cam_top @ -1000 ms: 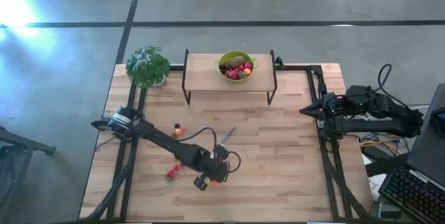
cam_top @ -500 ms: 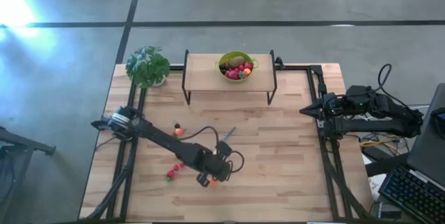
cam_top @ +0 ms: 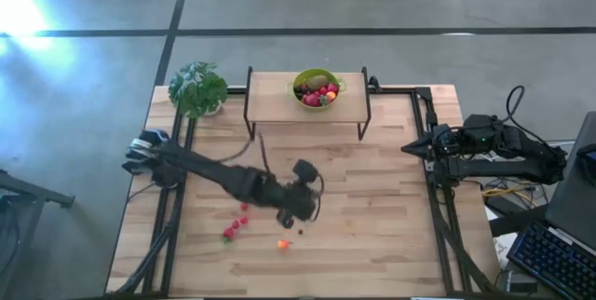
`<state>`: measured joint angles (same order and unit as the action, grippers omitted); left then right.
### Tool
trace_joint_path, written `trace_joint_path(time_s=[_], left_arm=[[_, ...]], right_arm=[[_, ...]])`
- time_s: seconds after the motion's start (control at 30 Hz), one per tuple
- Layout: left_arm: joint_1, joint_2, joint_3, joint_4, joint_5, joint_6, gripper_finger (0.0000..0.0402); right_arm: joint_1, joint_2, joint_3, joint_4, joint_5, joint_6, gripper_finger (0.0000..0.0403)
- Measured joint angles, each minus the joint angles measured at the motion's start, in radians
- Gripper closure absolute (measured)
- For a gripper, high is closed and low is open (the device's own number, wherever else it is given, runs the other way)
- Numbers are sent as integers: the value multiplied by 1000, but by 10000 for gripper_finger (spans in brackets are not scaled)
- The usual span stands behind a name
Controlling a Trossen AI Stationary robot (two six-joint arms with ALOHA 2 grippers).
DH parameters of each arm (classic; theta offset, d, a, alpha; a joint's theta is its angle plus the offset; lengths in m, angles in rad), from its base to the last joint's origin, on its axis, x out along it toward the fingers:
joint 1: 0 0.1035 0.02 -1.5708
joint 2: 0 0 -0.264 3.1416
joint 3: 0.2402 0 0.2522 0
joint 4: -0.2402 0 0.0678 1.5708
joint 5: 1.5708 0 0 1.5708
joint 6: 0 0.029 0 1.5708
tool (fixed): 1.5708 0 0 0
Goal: Pick & Place Fruit
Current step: Put the blueberry into the strainer bowl
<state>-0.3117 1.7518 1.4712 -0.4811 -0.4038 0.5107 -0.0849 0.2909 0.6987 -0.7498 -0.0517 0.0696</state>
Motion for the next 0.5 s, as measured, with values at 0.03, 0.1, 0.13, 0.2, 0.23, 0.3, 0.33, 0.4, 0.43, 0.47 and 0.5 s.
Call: trace_joint_path(time_s=[0.03, 0.1, 0.13, 0.2, 0.23, 0.3, 0.33, 0.4, 0.43, 0.47, 0.5], left_arm=[[17, -17, 0, 27, 0, 20, 401], [59, -56, 0, 71, -1, 51, 401], [83, -74, -2, 88, 1, 59, 401], [139, -108, -2, 132, 5, 65, 401], [168, -122, -2, 147, 13, 65, 401], [229, -147, -2, 191, 40, 54, 401], [259, -154, -2, 210, 54, 44, 401], [318, -165, -2, 254, 62, 25, 401], [347, -166, -2, 266, 65, 15, 401], [376, -166, -2, 280, 65, 2, 401], [403, -166, -2, 292, 69, -14, 401]], right_arm=[[0, 0, 0, 0, 0, 0, 394], [0, 0, 0, 0, 0, 0, 394], [0, 0, 0, 0, 0, 0, 394], [0, 0, 0, 0, 0, 0, 394], [0, 0, 0, 0, 0, 0, 394], [0, 0, 0, 0, 0, 0, 394], [0, 0, 0, 0, 0, 0, 394], [0, 0, 0, 0, 0, 0, 394], [0, 0, 0, 0, 0, 0, 394], [0, 0, 0, 0, 0, 0, 394], [0, 0, 0, 0, 0, 0, 394]])
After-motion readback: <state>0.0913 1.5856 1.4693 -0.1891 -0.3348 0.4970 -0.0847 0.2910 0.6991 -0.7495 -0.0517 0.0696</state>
